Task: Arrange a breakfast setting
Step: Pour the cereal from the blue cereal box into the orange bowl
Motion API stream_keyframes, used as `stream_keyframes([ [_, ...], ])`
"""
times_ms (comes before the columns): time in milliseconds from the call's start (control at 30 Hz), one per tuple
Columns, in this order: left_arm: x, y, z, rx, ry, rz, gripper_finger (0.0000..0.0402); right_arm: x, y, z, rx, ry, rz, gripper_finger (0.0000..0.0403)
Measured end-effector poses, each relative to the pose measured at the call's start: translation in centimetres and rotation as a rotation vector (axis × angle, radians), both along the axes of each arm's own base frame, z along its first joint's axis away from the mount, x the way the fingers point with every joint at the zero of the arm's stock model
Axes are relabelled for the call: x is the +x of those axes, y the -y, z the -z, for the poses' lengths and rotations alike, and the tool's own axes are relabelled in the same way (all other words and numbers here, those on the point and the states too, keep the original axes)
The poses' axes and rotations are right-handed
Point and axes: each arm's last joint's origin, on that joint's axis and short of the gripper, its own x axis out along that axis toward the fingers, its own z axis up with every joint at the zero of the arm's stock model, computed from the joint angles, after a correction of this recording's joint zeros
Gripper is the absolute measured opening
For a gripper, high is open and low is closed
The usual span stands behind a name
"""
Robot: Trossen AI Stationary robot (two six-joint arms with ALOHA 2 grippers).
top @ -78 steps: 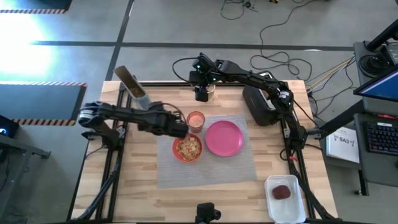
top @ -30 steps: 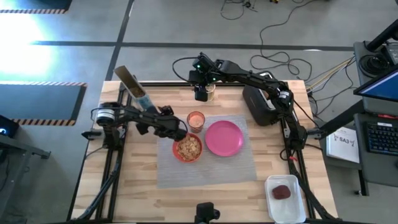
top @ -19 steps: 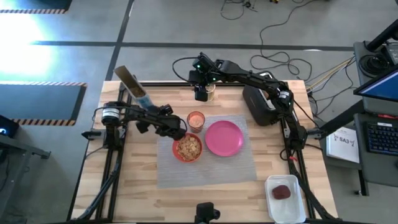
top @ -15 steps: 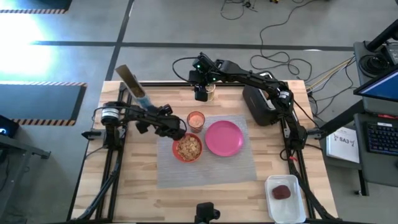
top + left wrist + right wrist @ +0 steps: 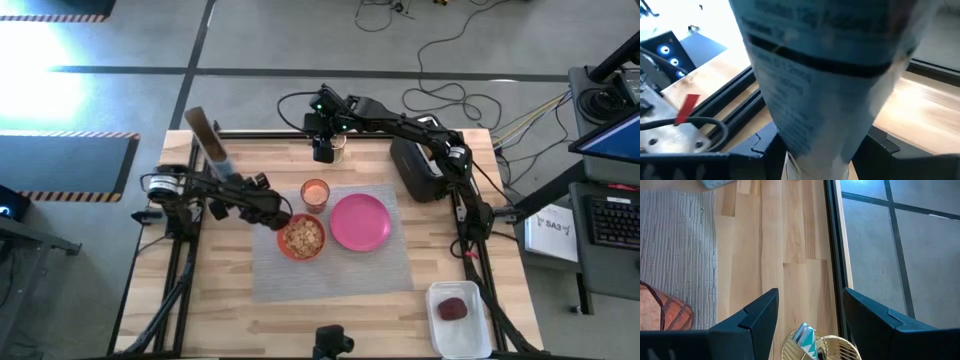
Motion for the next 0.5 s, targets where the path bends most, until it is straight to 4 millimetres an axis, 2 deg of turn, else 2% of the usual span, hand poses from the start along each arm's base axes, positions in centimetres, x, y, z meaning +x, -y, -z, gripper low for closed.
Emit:
stream_keyframes([
  [300, -3.0, 0.7, -0.8, -0.143, -0.039, -0.024, 0.0166, 0.0, 0.0, 0.0, 0.000, 0.000, 0.000, 0.0210],
  [500, -4.8, 0.7, -0.7, -0.161, -0.054, -0.043, 0.0166, 0.0, 0.0, 0.0, 0.000, 0.000, 0.000, 0.0210],
])
